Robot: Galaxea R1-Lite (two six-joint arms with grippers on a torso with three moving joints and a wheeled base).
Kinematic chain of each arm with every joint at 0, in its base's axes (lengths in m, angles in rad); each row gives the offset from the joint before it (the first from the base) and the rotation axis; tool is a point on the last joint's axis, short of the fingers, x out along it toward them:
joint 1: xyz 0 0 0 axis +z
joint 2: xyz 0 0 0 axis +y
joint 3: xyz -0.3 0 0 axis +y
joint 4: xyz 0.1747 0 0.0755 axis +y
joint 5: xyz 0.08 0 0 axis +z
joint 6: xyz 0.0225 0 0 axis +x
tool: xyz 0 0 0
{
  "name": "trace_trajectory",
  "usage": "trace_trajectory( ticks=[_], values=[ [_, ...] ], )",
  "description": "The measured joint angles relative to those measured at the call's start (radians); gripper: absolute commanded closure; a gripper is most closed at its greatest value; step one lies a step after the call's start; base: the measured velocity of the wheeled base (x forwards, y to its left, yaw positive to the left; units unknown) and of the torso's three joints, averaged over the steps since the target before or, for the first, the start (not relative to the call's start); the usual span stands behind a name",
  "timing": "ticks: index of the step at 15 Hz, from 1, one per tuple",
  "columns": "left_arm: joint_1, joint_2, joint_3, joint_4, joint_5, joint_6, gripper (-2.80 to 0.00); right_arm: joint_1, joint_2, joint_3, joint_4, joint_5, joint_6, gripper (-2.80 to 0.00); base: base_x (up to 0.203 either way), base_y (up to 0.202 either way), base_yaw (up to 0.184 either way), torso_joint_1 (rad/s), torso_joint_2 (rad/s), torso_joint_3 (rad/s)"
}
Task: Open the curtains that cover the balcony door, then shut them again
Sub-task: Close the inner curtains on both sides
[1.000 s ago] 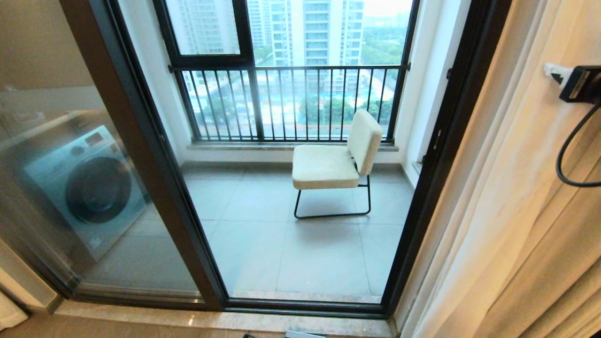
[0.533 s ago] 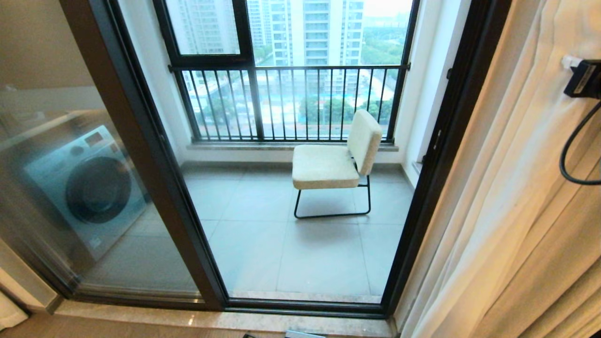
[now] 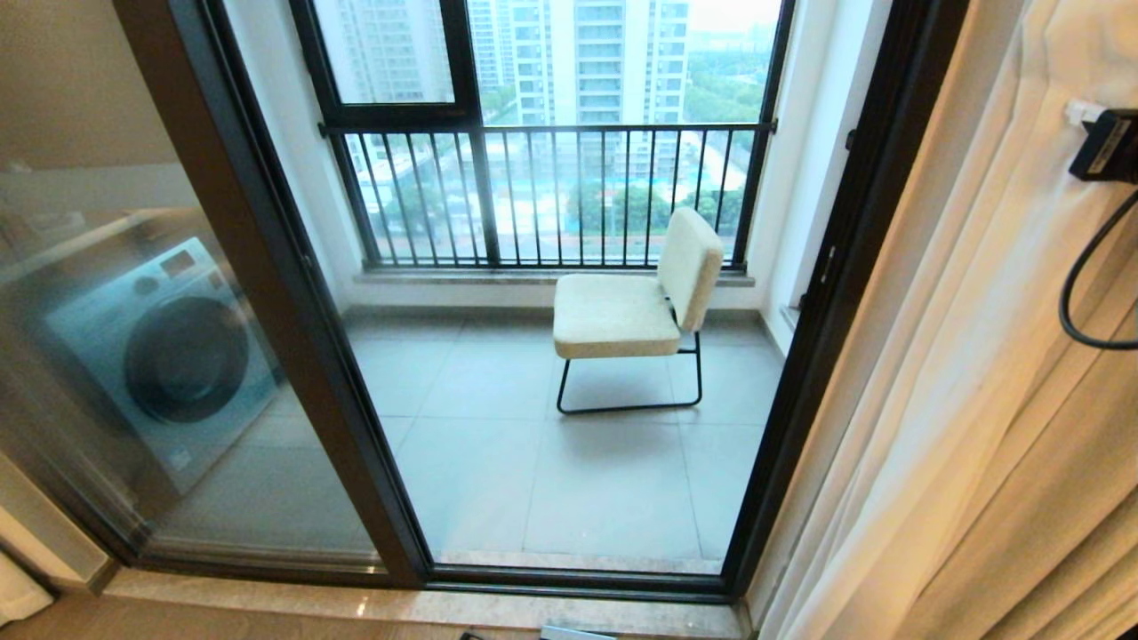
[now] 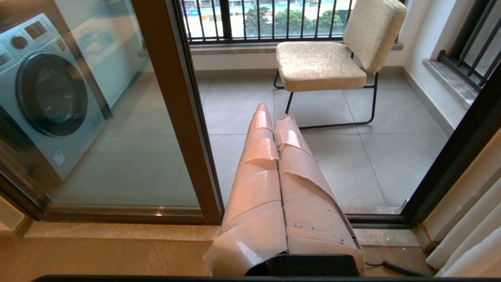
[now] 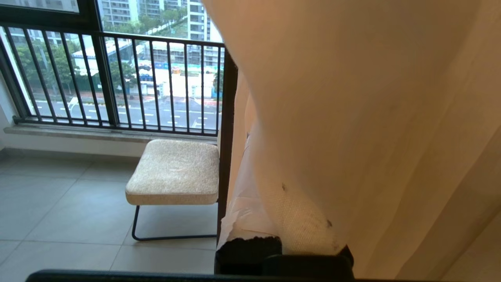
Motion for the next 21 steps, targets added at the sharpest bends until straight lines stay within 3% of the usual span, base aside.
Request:
trace_trajectory(
  ticks=[12, 21],
  values=[
    [0.001, 0.000, 0.000, 0.000, -0.001, 0.001, 0.00, 0.001, -0.061, 0.084, -0.001, -0.001, -0.002, 0.00, 0.000, 0.005, 0.000, -0.001, 0.00, 0.001],
    [0.000, 0.000, 0.001, -0.001, 0.000, 0.002, 0.00, 0.002, -0.062, 0.080, -0.001, 0.000, -0.001, 0.00, 0.000, 0.159, -0.007, 0.005, 0.00, 0.003]
  ],
)
